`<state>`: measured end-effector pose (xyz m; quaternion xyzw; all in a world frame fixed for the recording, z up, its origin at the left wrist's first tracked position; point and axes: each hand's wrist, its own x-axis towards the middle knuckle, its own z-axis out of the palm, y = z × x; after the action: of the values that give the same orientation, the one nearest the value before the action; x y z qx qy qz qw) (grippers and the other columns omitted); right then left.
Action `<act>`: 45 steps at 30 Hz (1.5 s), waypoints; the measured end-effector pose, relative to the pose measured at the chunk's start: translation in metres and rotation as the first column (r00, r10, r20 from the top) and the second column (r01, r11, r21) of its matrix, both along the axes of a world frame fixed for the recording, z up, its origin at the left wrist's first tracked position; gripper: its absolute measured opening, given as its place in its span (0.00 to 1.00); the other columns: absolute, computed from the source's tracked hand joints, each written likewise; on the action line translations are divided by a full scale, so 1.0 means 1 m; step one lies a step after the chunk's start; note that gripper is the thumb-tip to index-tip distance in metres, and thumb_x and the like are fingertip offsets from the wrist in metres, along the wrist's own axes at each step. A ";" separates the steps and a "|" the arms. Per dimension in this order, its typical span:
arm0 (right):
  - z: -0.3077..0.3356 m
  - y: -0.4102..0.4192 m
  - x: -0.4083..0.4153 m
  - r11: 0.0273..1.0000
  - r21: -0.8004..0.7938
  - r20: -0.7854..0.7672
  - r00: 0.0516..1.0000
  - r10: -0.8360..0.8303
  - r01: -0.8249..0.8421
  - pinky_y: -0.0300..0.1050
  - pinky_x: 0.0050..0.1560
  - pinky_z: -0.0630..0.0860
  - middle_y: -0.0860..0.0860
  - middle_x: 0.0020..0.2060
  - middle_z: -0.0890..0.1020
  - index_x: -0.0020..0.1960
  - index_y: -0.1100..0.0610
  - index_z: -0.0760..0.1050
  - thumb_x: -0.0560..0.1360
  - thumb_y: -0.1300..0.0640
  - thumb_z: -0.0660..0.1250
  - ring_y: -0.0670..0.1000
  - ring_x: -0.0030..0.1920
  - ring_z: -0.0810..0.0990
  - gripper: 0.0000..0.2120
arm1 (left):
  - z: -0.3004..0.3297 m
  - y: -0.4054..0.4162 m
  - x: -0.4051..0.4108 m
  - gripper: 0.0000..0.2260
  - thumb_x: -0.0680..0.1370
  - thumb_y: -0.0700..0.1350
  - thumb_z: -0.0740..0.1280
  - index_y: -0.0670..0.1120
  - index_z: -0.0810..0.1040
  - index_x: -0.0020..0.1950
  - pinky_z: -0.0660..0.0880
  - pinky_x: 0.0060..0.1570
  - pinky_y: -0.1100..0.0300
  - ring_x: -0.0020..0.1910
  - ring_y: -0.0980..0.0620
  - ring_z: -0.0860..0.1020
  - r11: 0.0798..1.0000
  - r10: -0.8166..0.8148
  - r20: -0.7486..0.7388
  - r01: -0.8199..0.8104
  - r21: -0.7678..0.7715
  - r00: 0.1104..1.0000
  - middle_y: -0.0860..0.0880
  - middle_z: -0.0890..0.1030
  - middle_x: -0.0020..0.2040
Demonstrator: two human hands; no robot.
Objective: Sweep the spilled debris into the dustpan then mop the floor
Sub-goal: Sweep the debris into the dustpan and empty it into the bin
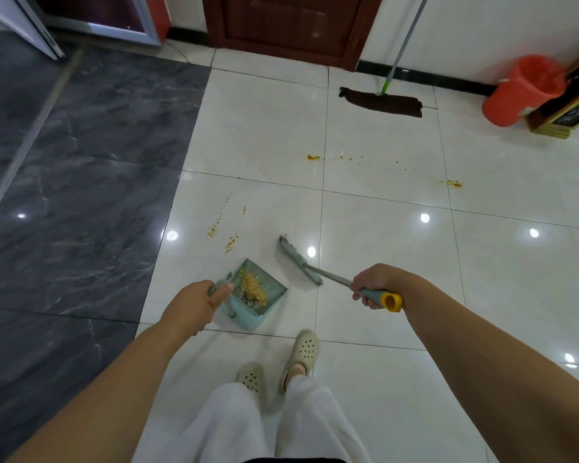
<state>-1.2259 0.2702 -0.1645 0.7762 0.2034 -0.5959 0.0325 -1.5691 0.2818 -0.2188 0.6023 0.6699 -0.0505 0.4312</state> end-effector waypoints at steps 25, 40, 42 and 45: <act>0.055 -0.061 -0.041 0.945 0.029 -0.067 0.944 -0.324 0.326 0.33 0.19 0.70 0.58 0.35 0.76 0.49 0.68 0.73 0.77 0.63 0.61 0.48 0.28 0.73 0.08 | 0.042 -0.035 0.028 0.25 0.78 0.62 0.56 0.43 0.74 0.35 0.66 0.26 0.64 0.24 0.49 0.69 0.981 0.187 0.269 -0.163 -0.109 0.945 0.46 0.73 0.27; 0.067 -0.111 0.086 0.736 0.194 -0.122 0.760 -0.638 0.649 0.34 0.19 0.70 0.60 0.36 0.77 0.41 0.68 0.73 0.77 0.64 0.61 0.49 0.25 0.72 0.08 | 0.072 0.008 0.161 0.24 0.76 0.64 0.60 0.43 0.75 0.36 0.67 0.22 0.63 0.21 0.50 0.70 0.999 -0.028 0.296 0.019 0.035 0.955 0.48 0.74 0.25; 0.065 -0.107 0.118 0.713 0.195 -0.139 0.738 -0.660 0.674 0.34 0.19 0.70 0.61 0.36 0.77 0.41 0.68 0.73 0.77 0.64 0.61 0.50 0.26 0.72 0.08 | 0.074 0.021 0.194 0.24 0.76 0.63 0.60 0.43 0.75 0.36 0.66 0.22 0.64 0.21 0.50 0.70 0.998 -0.064 0.274 0.056 0.038 0.960 0.48 0.73 0.24; 0.062 -0.095 0.175 0.684 0.163 -0.177 0.704 -0.688 0.711 0.34 0.19 0.70 0.60 0.37 0.77 0.42 0.68 0.72 0.77 0.64 0.61 0.49 0.28 0.72 0.08 | 0.076 0.043 0.249 0.23 0.76 0.63 0.61 0.43 0.75 0.36 0.66 0.21 0.65 0.19 0.51 0.69 0.996 -0.082 0.237 0.073 0.044 0.968 0.48 0.72 0.23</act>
<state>-1.0509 0.1749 -0.1023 0.7623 -0.0424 -0.5753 -0.2935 -1.3198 0.3244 -0.1429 0.6371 0.5900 0.0169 0.4957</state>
